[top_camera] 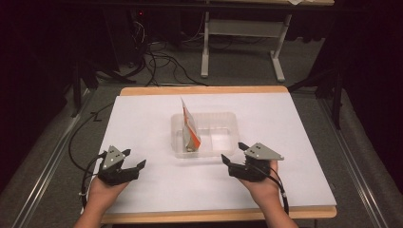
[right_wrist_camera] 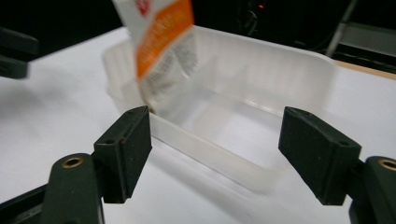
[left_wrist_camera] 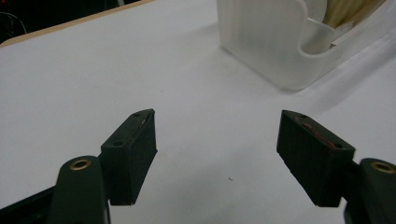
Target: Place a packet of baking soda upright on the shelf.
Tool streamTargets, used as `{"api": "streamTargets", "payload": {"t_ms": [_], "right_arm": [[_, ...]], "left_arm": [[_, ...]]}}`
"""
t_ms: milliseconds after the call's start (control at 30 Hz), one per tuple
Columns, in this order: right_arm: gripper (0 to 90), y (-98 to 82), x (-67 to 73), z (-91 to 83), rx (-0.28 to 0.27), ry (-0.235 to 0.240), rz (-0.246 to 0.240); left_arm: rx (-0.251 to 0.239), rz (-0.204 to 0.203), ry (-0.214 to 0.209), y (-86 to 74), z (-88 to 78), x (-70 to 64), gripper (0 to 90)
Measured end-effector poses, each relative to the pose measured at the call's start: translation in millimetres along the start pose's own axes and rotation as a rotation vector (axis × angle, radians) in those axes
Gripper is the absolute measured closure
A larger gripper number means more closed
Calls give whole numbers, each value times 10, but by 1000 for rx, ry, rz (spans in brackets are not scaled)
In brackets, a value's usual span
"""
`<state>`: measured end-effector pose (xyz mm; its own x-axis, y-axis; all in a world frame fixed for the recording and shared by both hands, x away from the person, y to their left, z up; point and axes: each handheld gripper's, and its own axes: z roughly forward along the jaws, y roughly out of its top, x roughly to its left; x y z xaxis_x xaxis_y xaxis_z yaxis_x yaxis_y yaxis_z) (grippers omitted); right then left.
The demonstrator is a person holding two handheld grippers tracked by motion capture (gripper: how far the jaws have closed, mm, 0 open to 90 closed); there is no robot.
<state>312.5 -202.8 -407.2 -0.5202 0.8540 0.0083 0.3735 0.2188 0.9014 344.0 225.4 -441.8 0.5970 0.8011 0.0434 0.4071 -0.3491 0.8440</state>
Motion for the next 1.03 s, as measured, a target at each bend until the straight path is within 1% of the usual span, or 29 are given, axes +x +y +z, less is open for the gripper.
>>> {"api": "streamTargets", "payload": {"t_ms": [67, 100, 133, 167, 200, 233, 267, 300, 333, 367, 400, 433, 467, 500, 533, 567, 600, 633, 667, 733, 767, 800, 900, 967, 1033], "right_arm": [[254, -68, -131, -78, 17, -31, 4], [254, -68, -131, -78, 17, -31, 4], [253, -132, -262, -150, 30, -58, 16], [253, -159, -309, -179, 33, -69, 28], [253, -159, -309, -179, 33, -69, 28], [253, -197, -374, -218, 33, -83, 42], [255, -290, -512, -298, 36, -106, 65], [258, -349, -587, -332, 43, -115, 72], [258, -349, -587, -332, 43, -115, 72], [258, -477, -742, -364, 92, -121, 95], [258, -477, -742, -364, 92, -121, 95], [256, -573, -902, -362, 164, -124, 163], [256, -573, -902, -362, 164, -124, 163], [261, -595, -968, -369, 156, -142, 192], [261, -595, -968, -369, 156, -142, 192], [261, -584, -977, -367, 138, -132, 204], [261, -584, -977, -367, 138, -132, 204], [261, -553, -923, -352, 124, -116, 187], [261, -553, -923, -352, 124, -116, 187], [261, -520, -848, -329, 121, -98, 142], [262, -502, -782, -300, 130, -84, 115], [261, -497, -761, -282, 132, -79, 105], [261, -487, -740, -252, 137, -76, 91], [260, -488, -742, -251, 137, -79, 93], [261, -501, -765, -260, 143, -87, 110]], "left_arm": [[1, -1, -1, -1, 1, -2, 289], [1, -1, -2, -2, 1, -4, 289], [2, -2, -2, -4, 2, -9, 289], [2, -5, -5, -7, -1, -17, 289], [2, -5, -5, -7, -1, -17, 289], [3, -6, -6, -7, -2, -23, 289], [4, -13, -11, -9, 0, -31, 289], [2, -26, -19, -8, 1, -33, 289], [2, -26, -19, -8, 1, -33, 288], [-3, -37, -30, -7, 2, -35, 288], [-9, -49, -40, -3, 3, -43, 288], [-7, -53, -46, 1, 13, -64, 289], [-7, -53, -46, 1, 13, -64, 288], [-2, -47, -44, 3, 29, -86, 288], [7, -39, -45, 4, 41, -101, 288], [10, -37, -45, 4, 50, -114, 288], [16, -31, -44, 6, 59, -129, 288], [22, -22, -44, 7, 73, -153, 288], [22, -22, -44, 7, 73, -153, 288], [25, -20, -43, 6, 81, -168, 288], [29, -17, -40, 4, 86, -169, 288], [30, -19, -40, 3, 86, -166, 288], [25, -26, -41, 1, 82, -157, 288], [22, -23, -40, 1, 76, -152, 288], [20, -24, -43, 3, 65, -146, 288]]}}
